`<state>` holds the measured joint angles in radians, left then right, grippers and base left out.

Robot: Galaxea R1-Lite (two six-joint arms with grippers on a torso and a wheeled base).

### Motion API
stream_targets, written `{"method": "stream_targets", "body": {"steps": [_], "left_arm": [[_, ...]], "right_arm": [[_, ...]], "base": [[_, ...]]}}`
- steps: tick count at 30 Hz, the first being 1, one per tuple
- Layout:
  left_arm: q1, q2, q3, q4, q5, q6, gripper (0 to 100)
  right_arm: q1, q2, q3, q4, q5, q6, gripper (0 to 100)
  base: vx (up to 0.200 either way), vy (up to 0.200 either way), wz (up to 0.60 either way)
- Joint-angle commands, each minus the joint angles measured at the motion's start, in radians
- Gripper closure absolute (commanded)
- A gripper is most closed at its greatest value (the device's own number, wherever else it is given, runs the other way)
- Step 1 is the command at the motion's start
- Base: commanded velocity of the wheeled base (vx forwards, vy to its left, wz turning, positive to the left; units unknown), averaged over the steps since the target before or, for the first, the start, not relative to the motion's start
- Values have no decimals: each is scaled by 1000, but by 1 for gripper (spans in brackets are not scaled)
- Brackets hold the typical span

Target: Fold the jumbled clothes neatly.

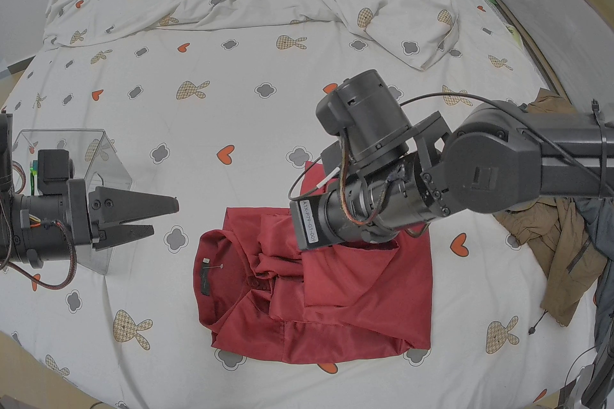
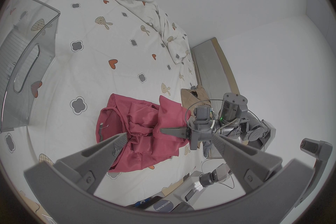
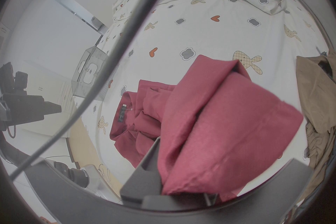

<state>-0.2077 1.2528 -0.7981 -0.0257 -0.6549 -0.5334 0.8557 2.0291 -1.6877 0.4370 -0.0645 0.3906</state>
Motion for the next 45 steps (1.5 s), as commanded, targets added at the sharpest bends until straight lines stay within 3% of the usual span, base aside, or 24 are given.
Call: {"method": "stream_targets", "body": {"steps": [1,23,24,36,45], "left_arm": [[1,-1,0,0,0,1,0],[1,-7,23,-52,0,-2,0],[2,-7,26,-57,0,-2,0],[1,-3,25,-59,-2,-2,0],[1,2,25,-59,-3,-2,0]], "right_arm": [[14,-3,16,-1,2,-1,100],[88,60,29,-6,5,-10,100],[89,71,25,-9,3,-7,0],[106,5,-33,-8,-6,1,0],[177,-79,-29,-3,3,2,0]], "base": [[0,0,0],[0,0,0],[0,0,0],[0,0,0],[0,0,0]]}}
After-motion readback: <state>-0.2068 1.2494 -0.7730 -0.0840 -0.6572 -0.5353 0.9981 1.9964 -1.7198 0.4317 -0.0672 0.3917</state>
